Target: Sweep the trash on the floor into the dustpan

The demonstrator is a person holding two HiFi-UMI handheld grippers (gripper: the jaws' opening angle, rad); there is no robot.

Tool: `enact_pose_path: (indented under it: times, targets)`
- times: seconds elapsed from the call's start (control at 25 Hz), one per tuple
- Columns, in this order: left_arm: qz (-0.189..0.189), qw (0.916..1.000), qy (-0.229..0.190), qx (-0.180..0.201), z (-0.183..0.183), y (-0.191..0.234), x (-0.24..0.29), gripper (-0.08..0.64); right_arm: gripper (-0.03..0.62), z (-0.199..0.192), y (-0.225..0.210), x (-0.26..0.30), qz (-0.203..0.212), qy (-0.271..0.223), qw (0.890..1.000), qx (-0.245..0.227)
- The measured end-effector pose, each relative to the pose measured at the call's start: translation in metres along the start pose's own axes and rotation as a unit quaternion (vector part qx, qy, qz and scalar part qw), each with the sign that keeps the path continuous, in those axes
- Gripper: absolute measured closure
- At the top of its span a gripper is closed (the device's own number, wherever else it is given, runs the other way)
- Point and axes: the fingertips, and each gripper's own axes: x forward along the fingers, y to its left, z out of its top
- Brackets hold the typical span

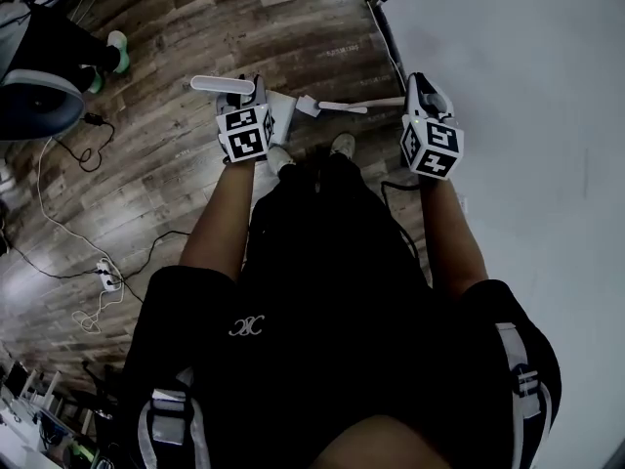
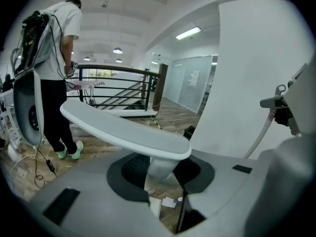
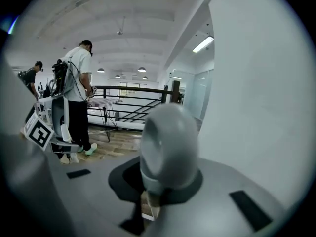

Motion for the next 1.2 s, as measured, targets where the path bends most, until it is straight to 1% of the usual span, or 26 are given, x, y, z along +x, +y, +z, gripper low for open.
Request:
enact_pose_path:
  times: [0.16,0.2,0.28,0.36,0.44,0.52,0.64,0.72,0.84,1.04,1.2]
  targets:
    - [0.0,1.0,0.001,-0.003,-0.001,-0.003,-0.004,0.44,0.557,-0.004,-0.014,0.009,-0.035,0.013,0.999,0.013]
    - [-0.002,1.0,0.001,-0.002,-0.002,-0.005,-0.003,0.439,0.557,-0.007,-0.015,0.014,-0.039,0.017,0.999,0.019]
    - [-0.004,1.0,0.002,-0.002,-0.003,-0.01,-0.001,0.434,0.554,-0.016,-0.01,0.024,-0.031,0.028,0.999,0.033]
    - [-0.006,1.0,0.002,-0.003,-0.004,-0.013,-0.002,0.433,0.551,-0.021,0.004,0.03,-0.012,0.033,0.998,0.047]
    - [-0.008,1.0,0.002,-0.002,-0.004,-0.016,-0.001,0.433,0.548,-0.016,0.023,0.032,0.013,0.029,0.998,0.061]
    - [-0.007,1.0,0.001,-0.005,-0.005,-0.015,-0.002,0.431,0.546,-0.01,0.049,0.033,0.052,0.022,0.996,0.074]
    - [-0.006,0.9999,-0.001,-0.008,-0.007,-0.012,-0.005,0.43,0.546,-0.006,0.082,0.029,0.117,0.011,0.988,0.101]
    - [-0.008,0.9999,0.0,-0.01,-0.009,-0.012,-0.006,0.43,0.548,-0.008,0.086,0.028,0.137,0.009,0.983,0.124]
    - [-0.011,0.9999,0.001,-0.012,-0.01,-0.011,-0.007,0.428,0.548,-0.006,0.075,0.026,0.131,0.009,0.981,0.142]
    - [-0.018,0.9998,0.009,0.003,-0.011,-0.01,-0.009,0.428,0.548,0.011,0.047,0.013,0.104,-0.004,0.986,0.13]
    - [-0.014,0.9996,0.021,0.013,-0.007,-0.008,-0.009,0.43,0.548,0.023,0.025,-0.002,0.089,-0.013,0.989,0.121]
